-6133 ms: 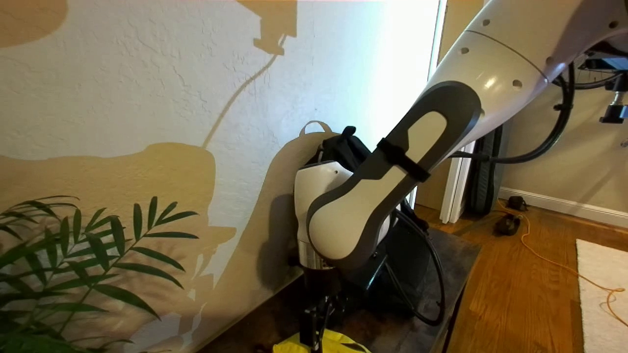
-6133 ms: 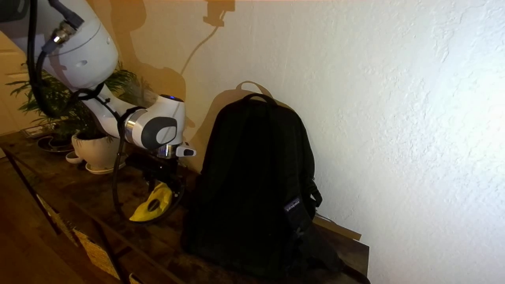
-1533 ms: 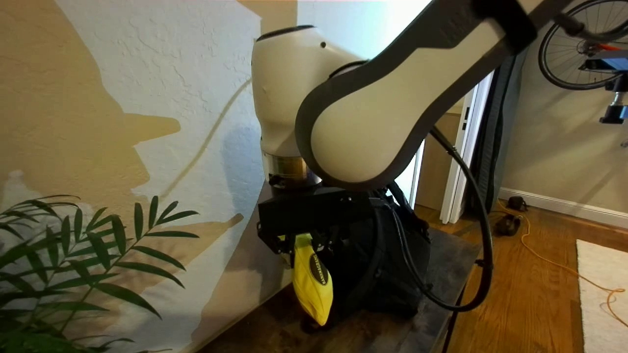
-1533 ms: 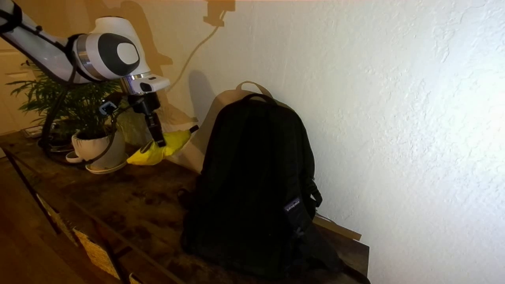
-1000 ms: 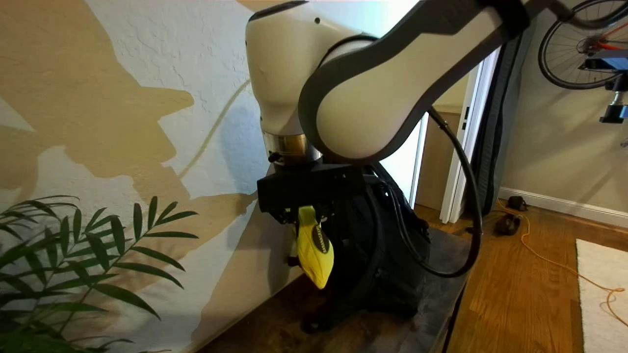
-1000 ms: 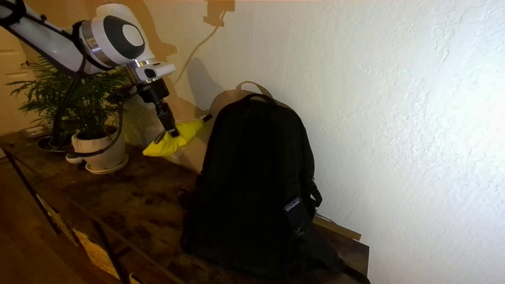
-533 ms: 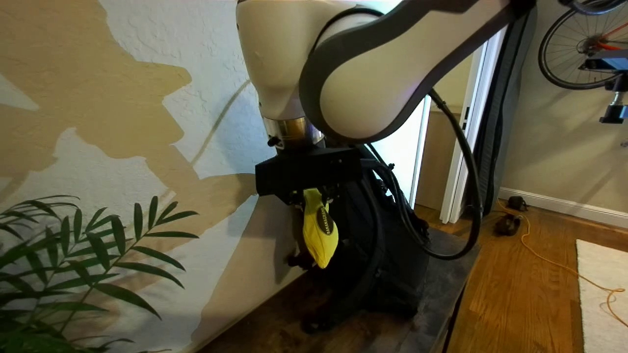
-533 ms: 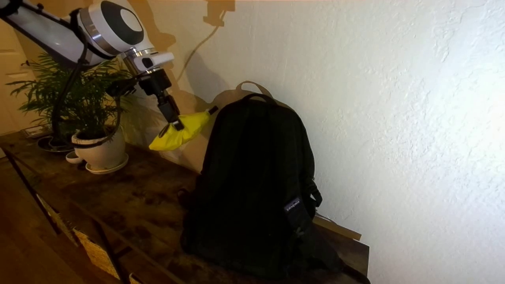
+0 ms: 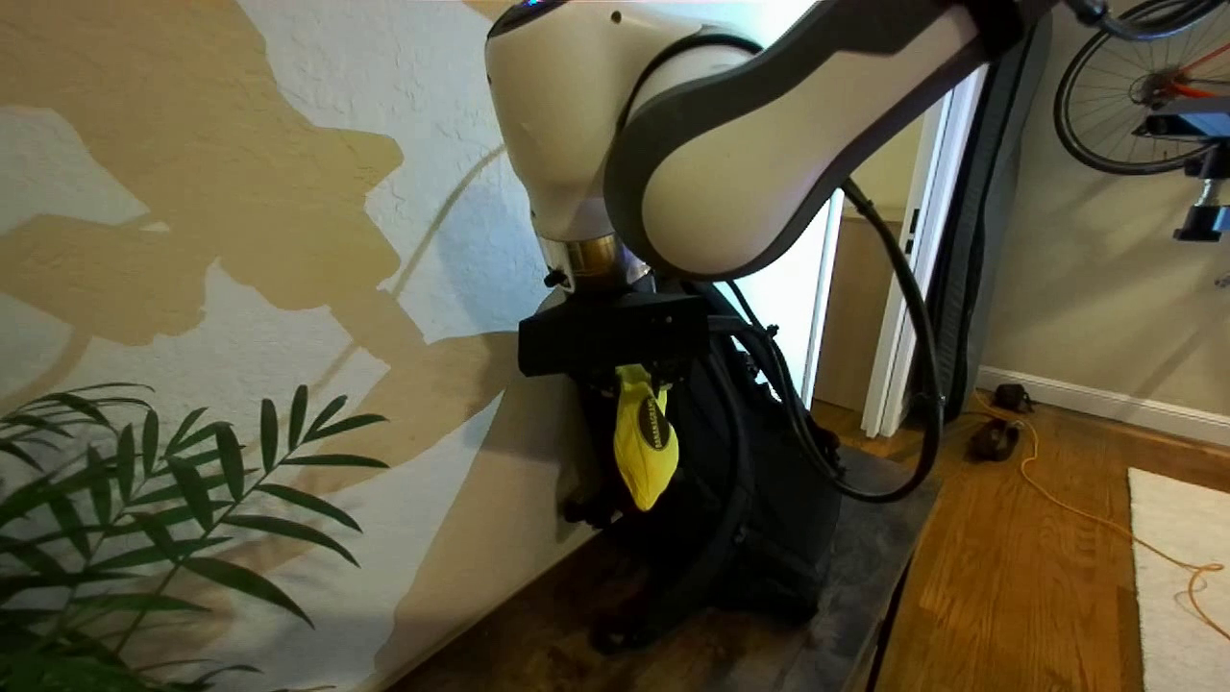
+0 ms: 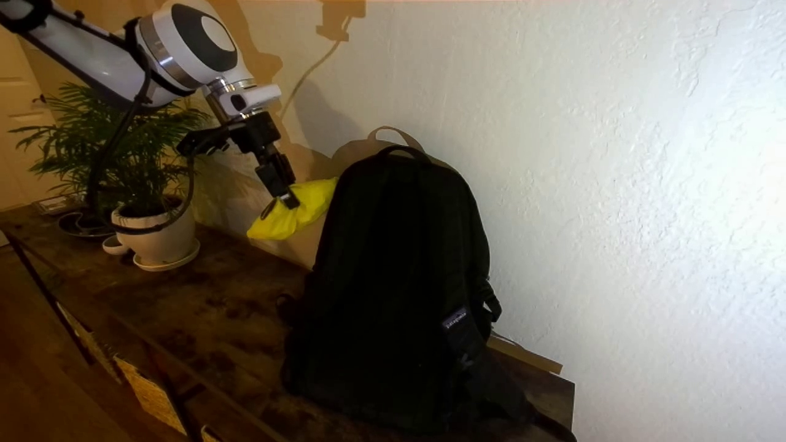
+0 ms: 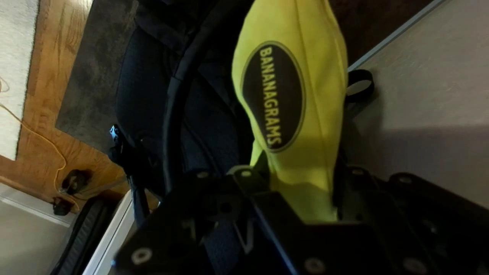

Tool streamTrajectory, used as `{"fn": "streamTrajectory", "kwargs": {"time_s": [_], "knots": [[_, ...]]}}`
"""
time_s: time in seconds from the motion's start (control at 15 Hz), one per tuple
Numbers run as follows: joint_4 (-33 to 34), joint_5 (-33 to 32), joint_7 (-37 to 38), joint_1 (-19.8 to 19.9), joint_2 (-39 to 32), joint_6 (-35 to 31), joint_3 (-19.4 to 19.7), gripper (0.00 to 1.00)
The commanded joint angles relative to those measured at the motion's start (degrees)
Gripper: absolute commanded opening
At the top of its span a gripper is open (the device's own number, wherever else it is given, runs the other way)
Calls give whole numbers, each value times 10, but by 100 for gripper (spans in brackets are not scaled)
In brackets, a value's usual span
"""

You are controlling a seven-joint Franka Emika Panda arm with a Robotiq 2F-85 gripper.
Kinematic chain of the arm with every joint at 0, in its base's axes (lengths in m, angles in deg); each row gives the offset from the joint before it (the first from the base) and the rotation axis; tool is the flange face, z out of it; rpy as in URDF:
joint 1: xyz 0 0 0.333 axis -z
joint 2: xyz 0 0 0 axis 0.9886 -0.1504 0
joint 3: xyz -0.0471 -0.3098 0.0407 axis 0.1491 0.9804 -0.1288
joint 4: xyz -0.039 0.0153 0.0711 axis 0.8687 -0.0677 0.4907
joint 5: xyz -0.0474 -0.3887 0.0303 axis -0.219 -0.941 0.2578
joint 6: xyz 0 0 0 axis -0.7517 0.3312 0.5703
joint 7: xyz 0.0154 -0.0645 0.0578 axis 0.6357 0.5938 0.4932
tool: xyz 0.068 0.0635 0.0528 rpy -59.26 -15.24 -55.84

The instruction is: Pick up the object and put it in the bag

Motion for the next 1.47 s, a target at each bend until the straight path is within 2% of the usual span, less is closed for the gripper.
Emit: {"fn": "streamTrajectory", "kwargs": {"time_s": [0.0, 0.67, 1.4], "knots": [[-4, -14, 24, 14, 5, -2, -3, 12], [69, -10, -14, 15, -61, -30, -16, 12], [108, -31, -8, 6, -99, -33, 13, 12]]}}
